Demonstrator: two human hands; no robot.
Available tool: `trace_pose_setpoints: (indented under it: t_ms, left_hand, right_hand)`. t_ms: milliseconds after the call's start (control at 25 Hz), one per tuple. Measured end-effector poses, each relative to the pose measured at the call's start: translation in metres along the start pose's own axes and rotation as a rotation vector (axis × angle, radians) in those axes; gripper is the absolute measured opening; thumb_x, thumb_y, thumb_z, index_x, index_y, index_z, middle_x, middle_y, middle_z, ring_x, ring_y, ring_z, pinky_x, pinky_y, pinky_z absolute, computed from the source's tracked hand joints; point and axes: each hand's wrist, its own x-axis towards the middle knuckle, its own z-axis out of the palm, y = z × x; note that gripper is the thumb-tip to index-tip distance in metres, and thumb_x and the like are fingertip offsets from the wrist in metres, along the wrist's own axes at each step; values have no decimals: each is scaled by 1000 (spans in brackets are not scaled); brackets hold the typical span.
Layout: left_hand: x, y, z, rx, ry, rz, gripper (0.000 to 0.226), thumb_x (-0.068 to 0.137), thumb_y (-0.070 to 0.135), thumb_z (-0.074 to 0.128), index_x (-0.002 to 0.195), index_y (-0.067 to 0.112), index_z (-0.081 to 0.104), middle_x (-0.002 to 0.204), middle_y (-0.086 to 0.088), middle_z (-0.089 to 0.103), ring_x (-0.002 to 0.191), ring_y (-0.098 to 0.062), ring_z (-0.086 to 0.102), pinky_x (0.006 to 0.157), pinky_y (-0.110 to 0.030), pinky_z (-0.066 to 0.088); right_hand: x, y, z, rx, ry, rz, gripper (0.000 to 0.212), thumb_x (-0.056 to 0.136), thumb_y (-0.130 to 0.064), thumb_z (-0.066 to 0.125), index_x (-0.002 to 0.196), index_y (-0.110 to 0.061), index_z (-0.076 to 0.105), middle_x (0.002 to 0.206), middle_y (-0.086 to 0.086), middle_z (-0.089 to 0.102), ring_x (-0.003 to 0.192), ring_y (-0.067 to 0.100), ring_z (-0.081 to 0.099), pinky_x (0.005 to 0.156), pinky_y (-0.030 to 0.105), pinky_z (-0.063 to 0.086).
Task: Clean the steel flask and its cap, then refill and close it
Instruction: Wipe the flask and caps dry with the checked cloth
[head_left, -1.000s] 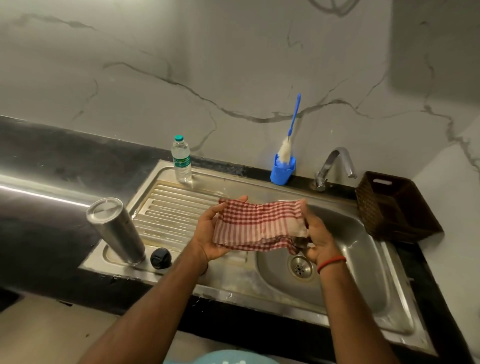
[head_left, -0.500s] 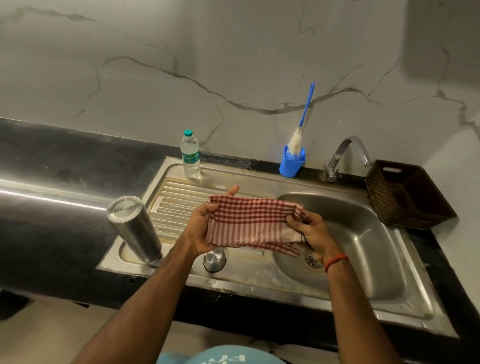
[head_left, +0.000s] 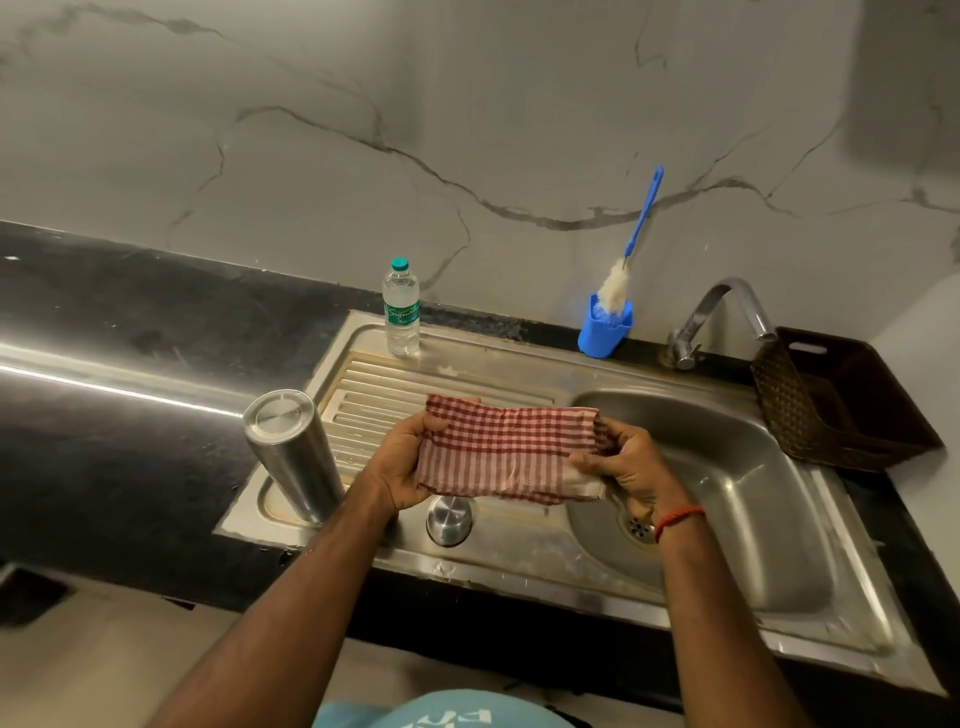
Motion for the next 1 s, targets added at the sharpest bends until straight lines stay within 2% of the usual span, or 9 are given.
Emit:
trace_pose_setpoints:
  t_ms: [120,240,360,480,600,680,720,840,1000]
  left_hand:
    - [-2,3,0,-48,-11,25,52,94,21,42,143,17,58,148,-16,53,129,-35,50,116,-56,35]
    - [-3,6,-3,-54,2,65,50,97,23,40,145,21,56,147,-15,51,132,-35,45,119,-60,28]
    - [-7,11,17,21,76,107,46,102,25,38,142,27,58,129,-9,66,117,-32,59,106,-57,45]
    - [-11,17,55,251,121,148,44,105,47,42,144,30,53,125,-13,69,113,-35,65,93,-56,56]
    - [-25,24,93,536,52,159,67,100,69,27,134,22,60,120,-7,72,111,-20,70,99,-42,55]
    - [-40,37,107,618,46,198,54,101,66,15,113,39,60,99,18,73,91,4,70,89,-25,52]
    - [-46,45,110,666,56,229,49,101,64,12,111,44,56,100,23,70,91,6,67,87,-21,47]
    - [-61,66,100,864,73,316,68,94,70,26,152,37,37,155,0,46,138,-22,48,109,-39,38]
    - [-86,98,79,1492,281,599,63,93,60,56,144,24,54,146,-3,57,132,-19,53,108,-51,46]
  right_hand:
    - [6,-1,10,65,56,-18,24,86,2,66,108,-7,70,101,11,76,91,23,73,75,33,62]
    - [13,-3,20,7,87,-9,17,96,-4,61,108,-12,69,100,8,76,84,18,73,69,31,61]
    - [20,-8,38,-173,128,-44,12,100,-15,57,108,-21,65,106,9,73,87,19,73,75,37,61]
    - [22,-18,80,-292,150,-121,8,102,-28,53,106,-30,60,105,1,70,87,13,71,73,31,60]
    - [20,-19,123,-119,72,-115,30,98,-51,52,116,-29,62,111,0,71,104,20,69,92,43,57]
    - [20,-19,132,38,49,-95,55,85,-67,60,124,-28,61,118,0,71,111,23,68,95,47,55]
    - [21,-18,130,114,41,-85,60,82,-65,66,127,-26,60,120,2,71,111,25,68,94,49,56]
    - [26,-17,124,295,68,-16,53,80,-28,79,129,-21,61,119,7,72,108,30,70,87,52,58]
    - [32,-23,132,355,140,-11,48,84,-8,75,129,-20,62,117,7,73,106,29,70,83,49,60]
